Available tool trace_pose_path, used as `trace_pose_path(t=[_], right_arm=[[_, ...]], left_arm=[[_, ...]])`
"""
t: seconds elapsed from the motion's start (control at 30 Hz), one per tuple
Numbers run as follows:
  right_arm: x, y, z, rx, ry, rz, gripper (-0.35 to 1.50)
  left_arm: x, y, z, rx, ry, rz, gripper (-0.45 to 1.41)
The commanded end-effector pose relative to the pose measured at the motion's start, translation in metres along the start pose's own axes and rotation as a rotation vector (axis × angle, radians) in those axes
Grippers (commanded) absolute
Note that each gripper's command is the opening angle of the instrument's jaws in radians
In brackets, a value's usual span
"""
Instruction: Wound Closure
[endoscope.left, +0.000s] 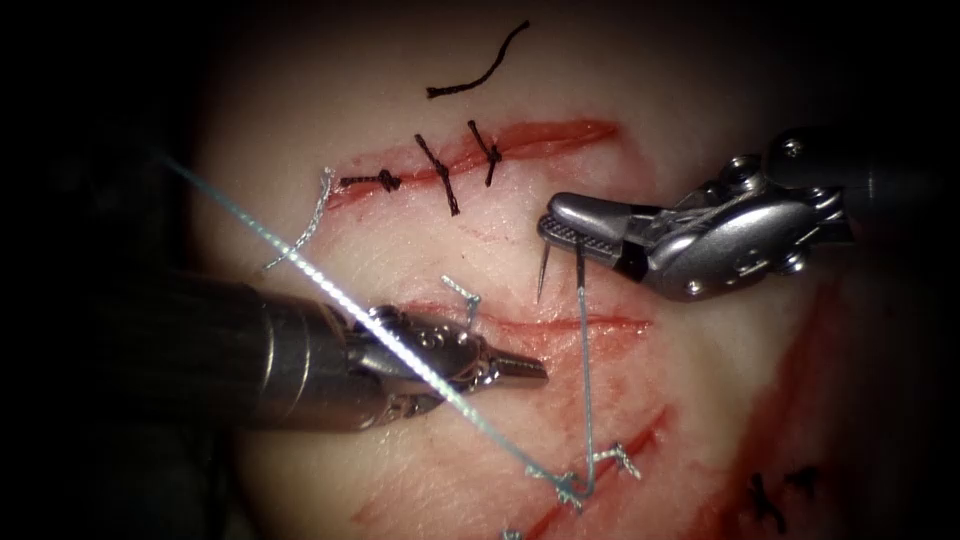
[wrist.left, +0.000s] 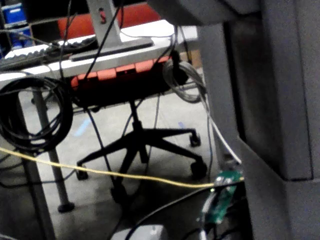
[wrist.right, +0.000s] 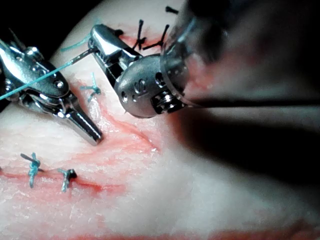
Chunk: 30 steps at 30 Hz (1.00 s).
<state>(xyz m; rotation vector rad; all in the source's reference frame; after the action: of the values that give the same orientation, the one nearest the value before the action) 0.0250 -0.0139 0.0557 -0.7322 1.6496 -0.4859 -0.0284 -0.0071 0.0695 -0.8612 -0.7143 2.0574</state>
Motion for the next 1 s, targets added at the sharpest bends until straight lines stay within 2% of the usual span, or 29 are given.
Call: trace_pose_path(t=[0.03,0.27,0.67,1.0], right_arm=[[-0.0003,-0.0002,0.0010,-0.002,0.004,-0.006,-0.35],[-0.0003,-0.0006,0.0010,0.001,0.001,-0.015,-0.35],[0.0011,-0.0002,0.0016,-0.001,-0.006,-0.006,-0.35],[0.0005,-0.0010,0.0015,0.001,-0.008,-0.015,-0.35]], left_arm=[[-0.0002,-0.0001,0.0008,0.004,0.001,-0.005,-0.45],[0.0000,-0.0001,0.0005,0.001,0.000,-0.012,-0.45],[0.0005,0.0001,0.0001,-0.006,-0.003,-0.023,-0.45],[0.0005,0.0001,0.0002,-0.005,-0.003,-0.035,-0.45]])
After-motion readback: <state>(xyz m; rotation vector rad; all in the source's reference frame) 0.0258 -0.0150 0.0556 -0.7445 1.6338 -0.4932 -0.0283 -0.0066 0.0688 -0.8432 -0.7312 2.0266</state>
